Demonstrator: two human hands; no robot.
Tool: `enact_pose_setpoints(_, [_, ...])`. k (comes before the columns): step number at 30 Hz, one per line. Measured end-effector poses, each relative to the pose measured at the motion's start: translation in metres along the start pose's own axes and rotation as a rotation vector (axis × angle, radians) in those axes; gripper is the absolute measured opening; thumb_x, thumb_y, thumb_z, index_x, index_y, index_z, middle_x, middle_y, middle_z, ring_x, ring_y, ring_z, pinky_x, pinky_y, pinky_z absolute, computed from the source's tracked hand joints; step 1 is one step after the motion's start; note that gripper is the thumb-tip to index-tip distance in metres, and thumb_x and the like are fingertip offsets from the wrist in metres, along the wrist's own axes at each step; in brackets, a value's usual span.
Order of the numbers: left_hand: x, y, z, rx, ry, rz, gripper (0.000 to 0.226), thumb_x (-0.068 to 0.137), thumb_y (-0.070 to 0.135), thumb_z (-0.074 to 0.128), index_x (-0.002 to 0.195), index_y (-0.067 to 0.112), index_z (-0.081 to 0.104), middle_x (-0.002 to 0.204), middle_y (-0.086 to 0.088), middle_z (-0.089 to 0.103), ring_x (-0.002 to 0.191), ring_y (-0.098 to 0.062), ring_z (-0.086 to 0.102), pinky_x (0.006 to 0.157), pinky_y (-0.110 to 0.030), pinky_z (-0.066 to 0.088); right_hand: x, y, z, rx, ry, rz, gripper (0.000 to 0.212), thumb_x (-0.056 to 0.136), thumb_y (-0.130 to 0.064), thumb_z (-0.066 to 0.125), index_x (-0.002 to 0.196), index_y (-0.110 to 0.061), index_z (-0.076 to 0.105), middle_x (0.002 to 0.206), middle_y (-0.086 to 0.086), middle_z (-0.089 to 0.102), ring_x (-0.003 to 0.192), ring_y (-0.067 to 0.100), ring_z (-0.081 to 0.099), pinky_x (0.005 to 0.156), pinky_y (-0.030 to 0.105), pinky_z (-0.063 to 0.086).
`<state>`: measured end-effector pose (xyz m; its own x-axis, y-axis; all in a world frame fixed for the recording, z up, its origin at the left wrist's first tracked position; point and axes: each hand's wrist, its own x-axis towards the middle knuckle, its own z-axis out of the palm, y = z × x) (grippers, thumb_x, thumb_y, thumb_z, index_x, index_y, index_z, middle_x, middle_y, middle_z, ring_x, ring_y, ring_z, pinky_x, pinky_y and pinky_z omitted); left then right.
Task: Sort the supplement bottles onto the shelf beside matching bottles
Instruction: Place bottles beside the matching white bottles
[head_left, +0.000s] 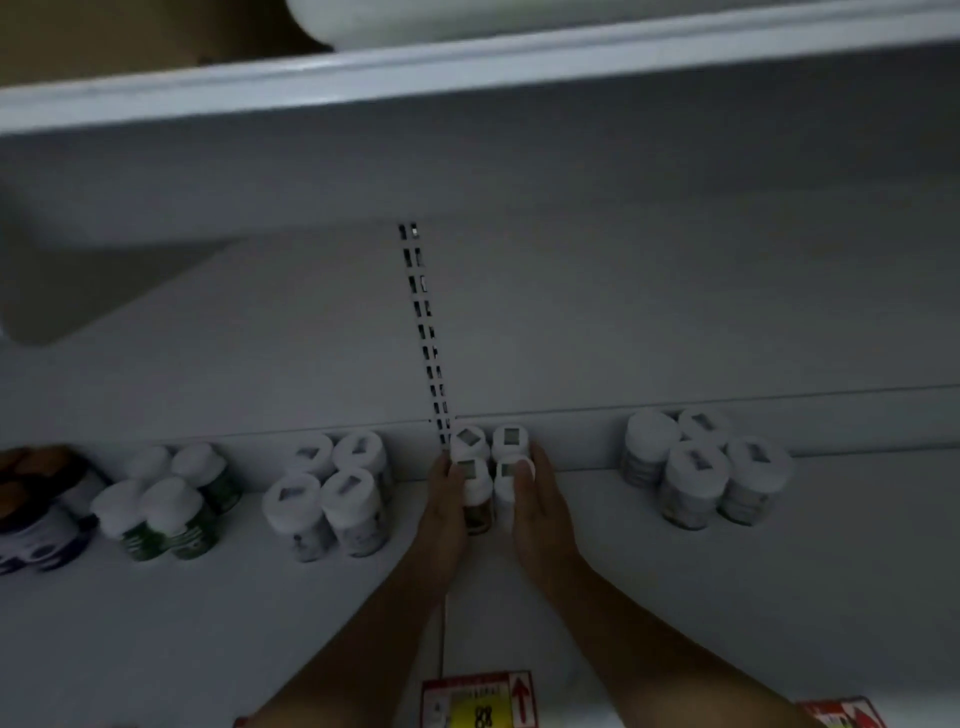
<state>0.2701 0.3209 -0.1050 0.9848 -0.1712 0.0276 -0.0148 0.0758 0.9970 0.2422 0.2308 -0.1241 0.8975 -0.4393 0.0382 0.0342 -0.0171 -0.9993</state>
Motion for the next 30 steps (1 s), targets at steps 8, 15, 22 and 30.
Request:
enact_pose_setpoints(8, [-0.034, 0.022, -0.013, 0.218, 0.137, 0.101, 0.042, 0.099, 0.026, 0.036, 0.141, 0.018, 0.031, 0.136, 0.010, 0.036, 0.129, -0.007, 0.038, 0.105, -0.018, 0.032, -0.015, -0.019, -0.021, -0.031, 0.012, 0.032, 0.051, 0.099, -0.033, 0.033, 0.146, -0.019, 0.023, 0.146, 0.000, 0.035, 0.124, 0.007, 0.035, 0.105, 0.021, 0.028])
enact_pose_setpoints(15, [-0.068, 0.057, 0.030, 0.362, 0.011, 0.720, 0.035, 0.095, 0.043, 0.033, 0.122, 0.027, 0.047, 0.131, 0.008, 0.048, 0.131, -0.003, 0.037, 0.111, -0.015, 0.025, -0.068, -0.049, -0.080, -0.383, 0.142, -0.390, 0.066, 0.088, -0.067, 0.027, 0.130, -0.021, 0.050, 0.132, -0.015, 0.050, 0.122, -0.012, 0.042, 0.099, 0.002, 0.030])
enact_pose_setpoints(22, [-0.080, 0.025, 0.104, 0.212, -0.160, 0.298, 0.027, 0.093, 0.028, 0.045, 0.120, 0.028, 0.049, 0.123, 0.012, 0.052, 0.105, 0.018, 0.043, 0.092, 0.003, 0.028, -0.048, -0.054, -0.169, -0.134, 0.473, -0.399, 0.036, 0.095, -0.037, 0.035, 0.114, -0.016, 0.057, 0.113, -0.005, 0.061, 0.107, -0.007, 0.054, 0.091, 0.007, 0.040])
enact_pose_setpoints(30, [-0.044, -0.001, 0.196, 0.017, -0.139, 0.026, 0.049, 0.097, 0.027, 0.036, 0.144, 0.017, 0.025, 0.149, -0.003, 0.036, 0.124, -0.002, 0.049, 0.107, -0.022, 0.039, 0.028, -0.015, -0.239, 0.175, 0.251, 0.117, 0.051, 0.095, -0.038, 0.045, 0.137, -0.009, 0.044, 0.143, 0.006, 0.045, 0.132, 0.021, 0.043, 0.115, 0.037, 0.028])
